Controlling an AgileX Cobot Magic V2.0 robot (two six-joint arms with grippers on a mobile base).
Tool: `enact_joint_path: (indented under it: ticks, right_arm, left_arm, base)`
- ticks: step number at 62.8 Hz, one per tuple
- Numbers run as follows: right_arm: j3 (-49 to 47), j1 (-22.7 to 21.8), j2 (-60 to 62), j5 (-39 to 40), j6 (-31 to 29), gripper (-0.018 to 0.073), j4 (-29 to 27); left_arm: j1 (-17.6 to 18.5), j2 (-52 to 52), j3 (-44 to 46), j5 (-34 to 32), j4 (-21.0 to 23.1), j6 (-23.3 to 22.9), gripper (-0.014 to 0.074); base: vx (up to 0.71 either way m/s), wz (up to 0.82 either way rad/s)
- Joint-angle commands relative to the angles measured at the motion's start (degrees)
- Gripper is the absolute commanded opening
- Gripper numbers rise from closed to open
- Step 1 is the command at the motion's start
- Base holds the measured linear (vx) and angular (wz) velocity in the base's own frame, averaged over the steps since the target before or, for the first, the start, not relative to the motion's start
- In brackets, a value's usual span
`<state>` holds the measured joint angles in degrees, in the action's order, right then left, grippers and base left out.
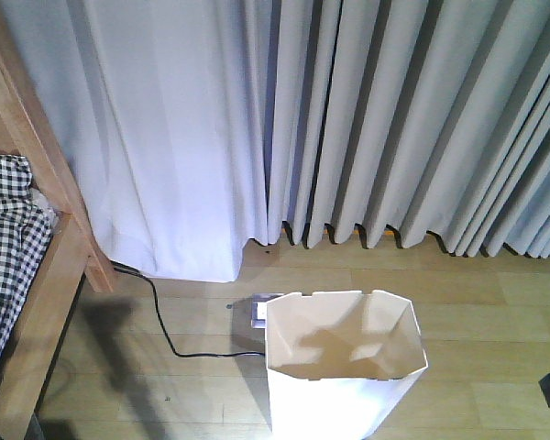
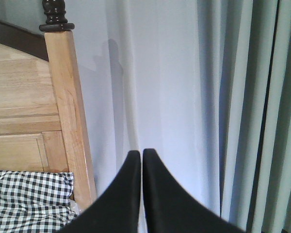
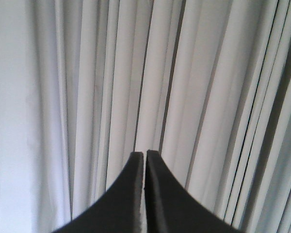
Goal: Move trash bin to bedside with robot
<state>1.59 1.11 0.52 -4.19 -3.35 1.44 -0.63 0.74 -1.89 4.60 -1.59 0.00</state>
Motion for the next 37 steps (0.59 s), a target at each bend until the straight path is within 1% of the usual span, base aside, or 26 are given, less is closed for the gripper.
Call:
enact_joint_path:
  ticks: [1, 37]
  right_arm:
    - [0.10, -0.01, 0.69, 4.19, -0.04, -0.0008, 0.99]
    - [0.10, -0.02, 0.69, 4.19, -0.08, -0.0008, 0.99]
  left_arm:
    - [0.35, 0.84, -0.67, -4.23, 0.54, -0.79, -0.0006]
    - [0.35, 0.84, -0.67, -4.23, 0.54, -0.79, -0.0006]
  base:
    - [0.00, 0.00]
    - [0.00, 0.00]
